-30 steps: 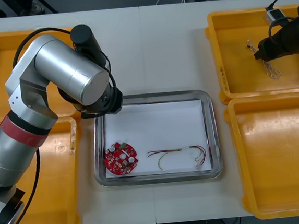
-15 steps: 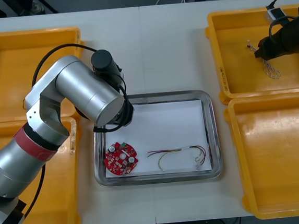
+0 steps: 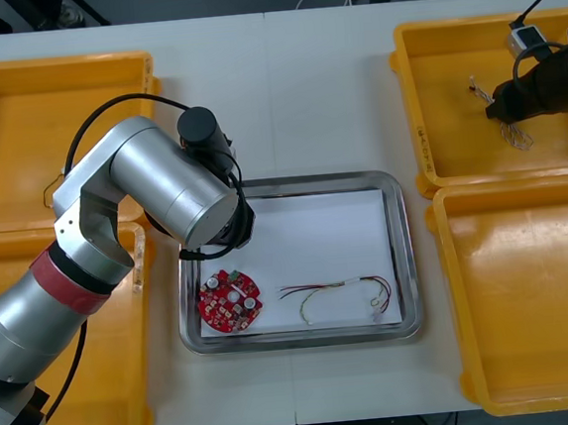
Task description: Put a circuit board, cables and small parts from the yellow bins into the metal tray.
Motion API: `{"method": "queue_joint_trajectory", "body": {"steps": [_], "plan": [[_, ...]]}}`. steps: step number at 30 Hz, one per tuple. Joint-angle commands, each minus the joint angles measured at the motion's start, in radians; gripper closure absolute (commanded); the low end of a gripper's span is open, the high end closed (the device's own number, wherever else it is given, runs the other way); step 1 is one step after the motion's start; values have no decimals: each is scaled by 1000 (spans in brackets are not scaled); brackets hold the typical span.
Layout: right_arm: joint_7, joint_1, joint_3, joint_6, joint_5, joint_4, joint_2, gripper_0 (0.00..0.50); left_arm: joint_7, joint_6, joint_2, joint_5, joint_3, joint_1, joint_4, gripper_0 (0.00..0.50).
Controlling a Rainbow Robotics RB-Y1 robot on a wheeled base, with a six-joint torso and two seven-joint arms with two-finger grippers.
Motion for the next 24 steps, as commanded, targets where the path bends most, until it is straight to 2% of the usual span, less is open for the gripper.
{"method": "queue_joint_trajectory", "body": {"steps": [1,4,6,7,10,13,15,20,24], "plan": [[31,11,-24,-15,-13,-13,3,0,104,-19,0,-15,-22,9,-14,14],[32,17,-24,-23,-30,-13,4,0,107,-28,0,-14,-22,11,-14,0],[34,20,-24,-26,-39,-15,7,122,107,-34,1,-14,-22,9,-14,0],[35,20,-24,-26,-41,-13,7,157,107,-36,1,-14,-22,9,-14,0],[38,25,-24,-27,-52,-13,9,359,108,-39,4,-12,-22,9,-14,0],[43,39,-24,-38,-92,-13,9,472,108,-41,7,-11,-22,9,-14,0],[48,40,-24,-39,-95,-15,9,500,110,-41,9,-11,-22,9,-14,0],[58,40,-24,-39,-93,-15,9,500,110,-41,17,-1,-19,0,-15,0],[64,39,-19,-4,-65,-61,9,500,102,-14,27,45,20,-23,-15,0]]}}
